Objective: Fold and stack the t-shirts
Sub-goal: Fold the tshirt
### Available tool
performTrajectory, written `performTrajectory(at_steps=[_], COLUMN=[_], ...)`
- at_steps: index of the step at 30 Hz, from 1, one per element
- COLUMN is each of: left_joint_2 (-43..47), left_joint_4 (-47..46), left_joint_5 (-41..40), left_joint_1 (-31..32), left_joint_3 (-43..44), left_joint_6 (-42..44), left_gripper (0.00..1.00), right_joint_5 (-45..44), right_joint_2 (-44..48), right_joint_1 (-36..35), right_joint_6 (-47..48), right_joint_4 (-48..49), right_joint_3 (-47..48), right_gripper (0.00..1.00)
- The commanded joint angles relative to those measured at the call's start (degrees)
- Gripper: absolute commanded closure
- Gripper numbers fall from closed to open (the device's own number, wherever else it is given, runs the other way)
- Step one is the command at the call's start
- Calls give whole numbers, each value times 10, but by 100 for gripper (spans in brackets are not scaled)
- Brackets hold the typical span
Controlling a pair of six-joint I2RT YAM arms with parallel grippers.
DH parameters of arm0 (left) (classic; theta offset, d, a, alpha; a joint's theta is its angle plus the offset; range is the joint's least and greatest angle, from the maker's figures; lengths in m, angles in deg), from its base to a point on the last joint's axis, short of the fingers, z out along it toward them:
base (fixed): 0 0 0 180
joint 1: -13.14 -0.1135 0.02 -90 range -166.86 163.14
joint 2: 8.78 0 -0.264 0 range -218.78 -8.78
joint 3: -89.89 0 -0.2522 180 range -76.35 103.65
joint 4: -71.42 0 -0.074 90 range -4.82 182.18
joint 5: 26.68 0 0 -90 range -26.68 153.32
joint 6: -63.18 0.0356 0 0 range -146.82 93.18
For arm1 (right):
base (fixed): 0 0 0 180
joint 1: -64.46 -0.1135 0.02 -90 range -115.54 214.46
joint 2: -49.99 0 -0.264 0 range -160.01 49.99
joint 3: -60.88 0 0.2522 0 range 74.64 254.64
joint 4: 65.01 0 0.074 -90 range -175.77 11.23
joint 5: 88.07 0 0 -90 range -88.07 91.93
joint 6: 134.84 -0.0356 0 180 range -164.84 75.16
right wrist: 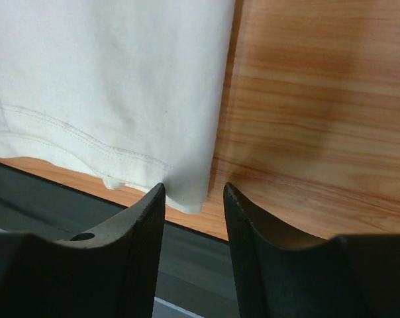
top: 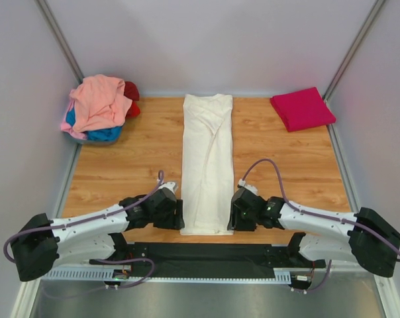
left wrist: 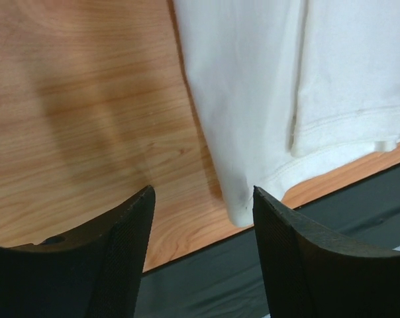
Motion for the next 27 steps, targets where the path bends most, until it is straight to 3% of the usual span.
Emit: performTrajectory(at_steps=[1, 3, 4, 6, 11, 16, 22, 26, 27], left_joint_2=[-24, -39, -47, -54, -60, -51, -58, -80, -83], left_joint_4=[-53, -71, -76, -77, -61, -23, -62, -73, -70], left_joint_5=[-7, -1, 0, 0, -8, -25, -6, -11, -14], left_joint_1=[8, 9, 11, 14, 26, 45, 63, 76, 75], left_joint_3=[-5, -8, -9, -5, 2, 6, -6, -3, -1], left_joint_6=[-16, -16, -17, -19, -23, -41, -53, -65, -66], left_gripper=[33, 37, 40, 41, 48, 48, 49, 72, 87], right_joint_5=[-12, -17, -20, -28, -64, -62, -51, -51, -51], right_joint_2=[-12, -13, -8, -2, 23, 25, 19, 25, 28], right_joint_1=[-6, -6, -6, -6, -7, -6, -7, -7, -7], right_joint_6=[-8, -6, -6, -7, -15, -23, -24, -25, -25], right_joint_4=[32, 27, 25, 7, -24, -23, 3, 2, 2], right_joint_3=[-5, -7, -8, -9, -18, -29, -40, -40, -39], right_gripper=[58, 74, 88, 99, 100, 99, 100, 100, 100])
